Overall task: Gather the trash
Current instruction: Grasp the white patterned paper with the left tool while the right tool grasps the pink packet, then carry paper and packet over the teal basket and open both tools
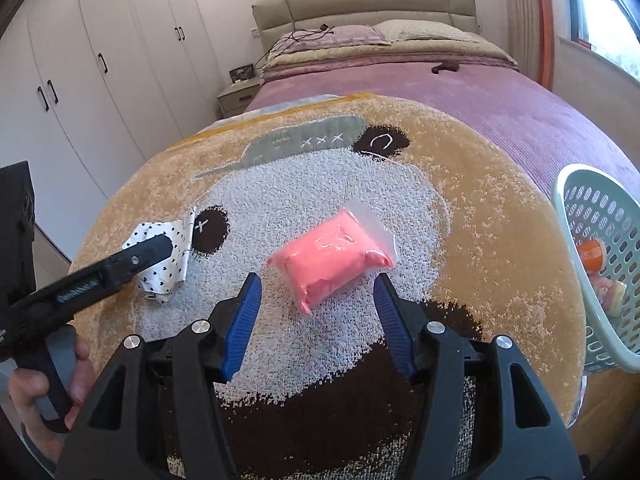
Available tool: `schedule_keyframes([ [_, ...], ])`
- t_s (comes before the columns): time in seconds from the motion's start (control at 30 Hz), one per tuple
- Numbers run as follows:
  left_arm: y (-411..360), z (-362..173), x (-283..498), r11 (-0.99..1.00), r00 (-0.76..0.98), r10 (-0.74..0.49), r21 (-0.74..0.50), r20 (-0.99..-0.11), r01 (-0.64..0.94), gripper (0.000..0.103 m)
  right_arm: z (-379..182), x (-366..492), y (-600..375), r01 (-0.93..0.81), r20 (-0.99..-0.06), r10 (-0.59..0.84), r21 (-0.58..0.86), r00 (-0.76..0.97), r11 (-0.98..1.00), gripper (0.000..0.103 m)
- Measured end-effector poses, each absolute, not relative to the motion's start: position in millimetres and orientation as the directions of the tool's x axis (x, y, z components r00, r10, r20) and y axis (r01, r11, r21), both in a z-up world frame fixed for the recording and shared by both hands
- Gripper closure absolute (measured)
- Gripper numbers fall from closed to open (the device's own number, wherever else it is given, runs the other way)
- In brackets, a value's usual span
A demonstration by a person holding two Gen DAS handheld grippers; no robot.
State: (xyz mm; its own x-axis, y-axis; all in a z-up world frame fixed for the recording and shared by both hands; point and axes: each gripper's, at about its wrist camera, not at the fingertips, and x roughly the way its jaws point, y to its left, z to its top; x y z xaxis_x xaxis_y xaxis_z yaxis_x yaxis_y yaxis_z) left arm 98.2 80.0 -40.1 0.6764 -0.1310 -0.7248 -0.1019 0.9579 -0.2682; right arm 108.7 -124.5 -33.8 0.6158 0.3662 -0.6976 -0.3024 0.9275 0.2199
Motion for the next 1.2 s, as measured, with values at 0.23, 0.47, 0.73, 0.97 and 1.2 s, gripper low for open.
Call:
schedule_keyframes([
  [0.23, 71, -40, 92, 0.970, 0.686, -0.139, -0.239, -0.714, -0.053, 0.092, -36, 126, -120, -0.289, -0.708, 0.441, 0.334, 0.551, 0.897, 0.048],
  [0.47, 82, -41, 89, 0.945, 0.698, -0.211, -0.326, -0.684, -0.034, 0.092, -37, 147, -102, -0.254, -0.728, 0.393, 0.300, 0.561, 0.920, 0.048],
  [0.73, 83, -43, 89, 0.936, 0.698, -0.230, -0.350, -0.678, -0.032, 0.092, -38, 140, -89, -0.238, -0.746, 0.278, 0.164, 0.605, 0.957, 0.063],
  [0.97, 79, -36, 87, 0.944, 0.711, -0.231, -0.331, -0.665, -0.003, 0.097, -33, 134, -108, -0.228, -0.721, 0.321, 0.228, 0.613, 0.947, 0.067],
  [1.2, 48, -9, 77, 0.946, 0.734, -0.270, -0.313, -0.623, 0.082, 0.098, -10, 119, -161, -0.175, -0.668, 0.322, 0.279, 0.671, 0.944, 0.067],
])
